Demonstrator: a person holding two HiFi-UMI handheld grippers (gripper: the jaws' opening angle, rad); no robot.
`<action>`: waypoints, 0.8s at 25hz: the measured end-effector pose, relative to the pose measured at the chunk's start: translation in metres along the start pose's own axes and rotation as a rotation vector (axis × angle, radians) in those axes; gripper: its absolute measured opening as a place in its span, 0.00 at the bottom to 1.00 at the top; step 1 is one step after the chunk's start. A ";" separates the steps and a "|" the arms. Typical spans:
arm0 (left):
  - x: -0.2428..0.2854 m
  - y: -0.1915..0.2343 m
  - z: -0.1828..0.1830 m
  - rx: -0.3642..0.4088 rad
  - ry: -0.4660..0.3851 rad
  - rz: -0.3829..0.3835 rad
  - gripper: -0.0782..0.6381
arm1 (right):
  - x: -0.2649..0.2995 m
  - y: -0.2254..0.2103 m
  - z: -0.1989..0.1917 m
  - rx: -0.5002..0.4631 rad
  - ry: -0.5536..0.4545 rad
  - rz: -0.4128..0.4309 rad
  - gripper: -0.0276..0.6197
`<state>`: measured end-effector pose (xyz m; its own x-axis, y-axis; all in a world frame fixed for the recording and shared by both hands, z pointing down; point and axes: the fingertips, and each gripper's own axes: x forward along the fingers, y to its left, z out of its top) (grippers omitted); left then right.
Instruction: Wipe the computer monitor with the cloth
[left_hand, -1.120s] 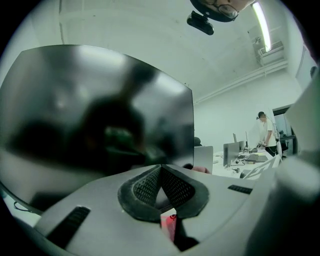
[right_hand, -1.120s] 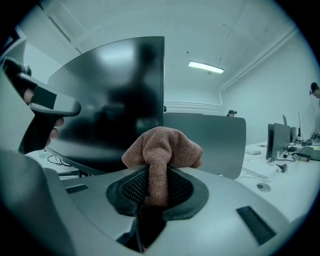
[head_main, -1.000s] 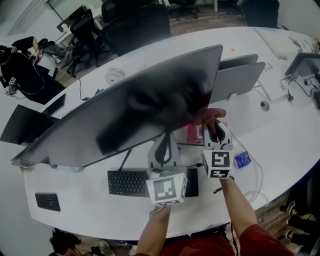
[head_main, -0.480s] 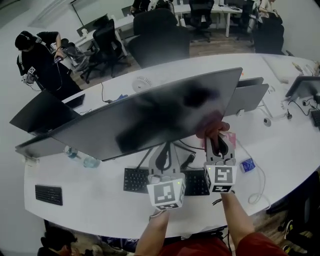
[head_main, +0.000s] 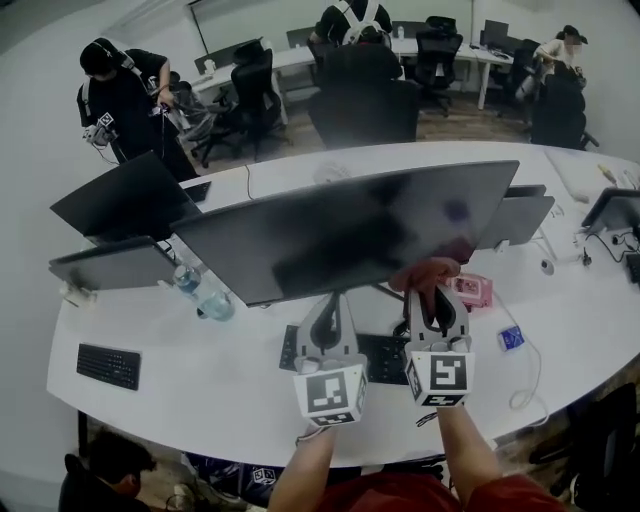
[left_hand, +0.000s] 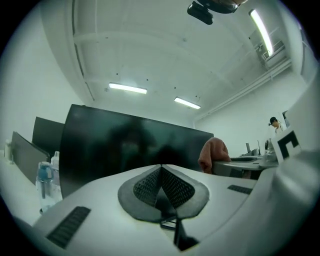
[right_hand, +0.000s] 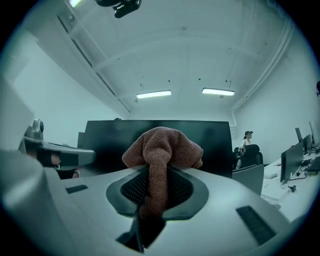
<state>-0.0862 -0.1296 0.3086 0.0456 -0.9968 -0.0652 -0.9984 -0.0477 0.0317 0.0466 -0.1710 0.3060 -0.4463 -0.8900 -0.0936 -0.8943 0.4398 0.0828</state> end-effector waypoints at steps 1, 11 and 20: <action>-0.008 0.005 0.002 -0.001 0.000 0.003 0.14 | -0.005 0.011 0.005 -0.001 -0.005 0.010 0.16; -0.070 0.053 0.009 0.029 -0.022 0.065 0.14 | -0.031 0.095 0.029 0.003 -0.066 0.122 0.16; -0.088 0.072 0.018 0.026 -0.050 0.078 0.14 | -0.037 0.119 0.027 -0.012 -0.060 0.143 0.16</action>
<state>-0.1624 -0.0437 0.2983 -0.0338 -0.9929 -0.1136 -0.9994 0.0326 0.0131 -0.0446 -0.0828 0.2926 -0.5705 -0.8095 -0.1387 -0.8212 0.5598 0.1109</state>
